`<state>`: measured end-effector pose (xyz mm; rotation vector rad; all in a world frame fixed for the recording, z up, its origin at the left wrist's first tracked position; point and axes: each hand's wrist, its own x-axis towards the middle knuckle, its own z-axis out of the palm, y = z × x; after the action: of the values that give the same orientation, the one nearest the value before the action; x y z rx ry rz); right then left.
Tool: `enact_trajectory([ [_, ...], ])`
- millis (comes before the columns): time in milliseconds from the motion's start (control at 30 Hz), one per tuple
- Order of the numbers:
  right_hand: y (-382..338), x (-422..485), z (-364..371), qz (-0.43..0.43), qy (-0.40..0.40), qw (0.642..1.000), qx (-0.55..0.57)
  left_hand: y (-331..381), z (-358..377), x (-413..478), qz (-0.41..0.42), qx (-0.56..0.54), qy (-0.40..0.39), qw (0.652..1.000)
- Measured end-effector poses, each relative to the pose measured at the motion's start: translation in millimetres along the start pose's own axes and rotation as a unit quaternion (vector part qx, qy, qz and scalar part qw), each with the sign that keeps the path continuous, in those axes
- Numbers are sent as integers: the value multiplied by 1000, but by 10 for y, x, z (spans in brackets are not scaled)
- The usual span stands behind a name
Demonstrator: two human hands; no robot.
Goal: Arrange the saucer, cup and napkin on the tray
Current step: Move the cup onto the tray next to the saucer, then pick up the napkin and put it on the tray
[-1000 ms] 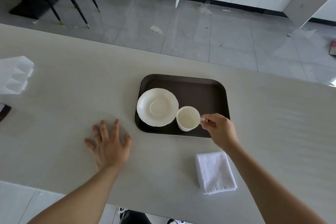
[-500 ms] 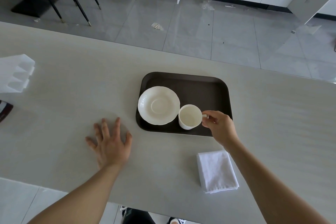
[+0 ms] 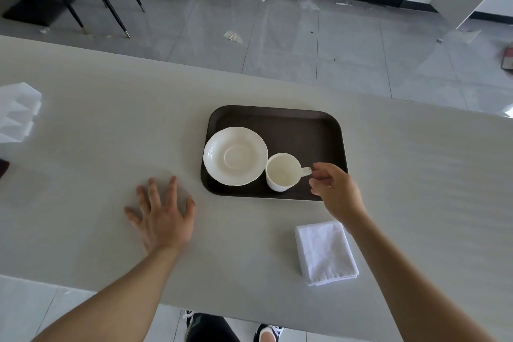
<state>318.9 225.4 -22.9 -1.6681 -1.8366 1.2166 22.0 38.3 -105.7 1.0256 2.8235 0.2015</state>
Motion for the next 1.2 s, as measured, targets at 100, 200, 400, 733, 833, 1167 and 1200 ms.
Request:
enact_trajectory([
  [100,65,-111,-132,-23,22,998,-54,4,-2,-1,-2,-3,-3,1000],
  [200,184,-275,-264,-34,40,994,-91,4,-12,0,-1,-2,-5,1000],
  [400,491,-574,-425,25,23,984,-177,16,-23,-5,-2,-6,-10,1000],
  [733,682,-833,-352,120,9,945,-303,6,-10,6,0,-16,0,1000],
  [833,675,-853,-335,125,1,941,-316,-2,-1,10,-1,-18,0,1000],
  [1167,613,-865,-237,124,4,944,-305,-16,20,20,3,-8,-7,1000],
  [1200,610,-865,-232,126,4,945,-300,-15,18,19,1,-7,-8,1000],
])
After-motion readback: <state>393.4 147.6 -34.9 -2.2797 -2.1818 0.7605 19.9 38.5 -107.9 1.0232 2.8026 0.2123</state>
